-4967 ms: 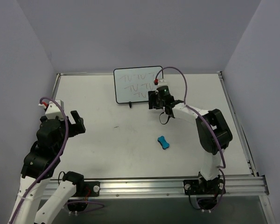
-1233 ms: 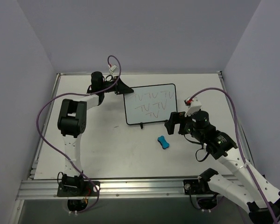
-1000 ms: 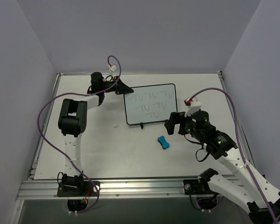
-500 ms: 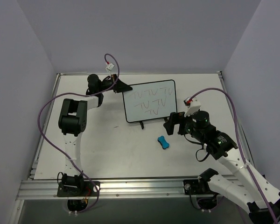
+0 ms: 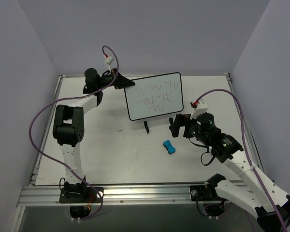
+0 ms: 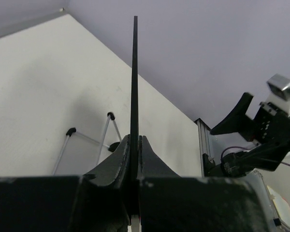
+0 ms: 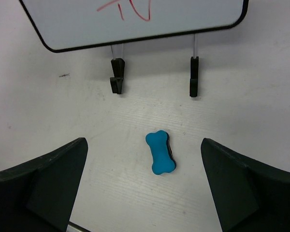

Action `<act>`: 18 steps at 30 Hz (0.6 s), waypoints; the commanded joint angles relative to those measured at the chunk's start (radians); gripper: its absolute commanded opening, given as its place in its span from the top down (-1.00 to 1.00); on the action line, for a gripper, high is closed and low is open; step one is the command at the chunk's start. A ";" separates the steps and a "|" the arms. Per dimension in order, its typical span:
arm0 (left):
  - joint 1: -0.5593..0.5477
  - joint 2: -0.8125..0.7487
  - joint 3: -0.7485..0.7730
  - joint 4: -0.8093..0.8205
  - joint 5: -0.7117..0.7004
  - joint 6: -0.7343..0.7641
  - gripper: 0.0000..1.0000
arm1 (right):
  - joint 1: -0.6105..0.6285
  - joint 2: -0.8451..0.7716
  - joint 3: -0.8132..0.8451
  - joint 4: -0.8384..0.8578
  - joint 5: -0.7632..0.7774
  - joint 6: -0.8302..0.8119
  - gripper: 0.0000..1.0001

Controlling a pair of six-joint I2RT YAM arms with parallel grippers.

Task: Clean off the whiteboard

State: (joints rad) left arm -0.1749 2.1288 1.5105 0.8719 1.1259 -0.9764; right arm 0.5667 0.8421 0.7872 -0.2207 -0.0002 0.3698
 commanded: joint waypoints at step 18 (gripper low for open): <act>0.029 -1.129 -0.429 -1.001 -0.598 0.398 0.95 | 0.151 0.354 -0.003 -0.055 0.080 0.129 -0.74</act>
State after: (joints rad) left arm -0.1505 1.1431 1.0863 0.0204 0.6346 -0.6346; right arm 0.6762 1.1702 0.7815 -0.2577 0.0273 0.4721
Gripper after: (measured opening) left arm 0.086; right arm 0.887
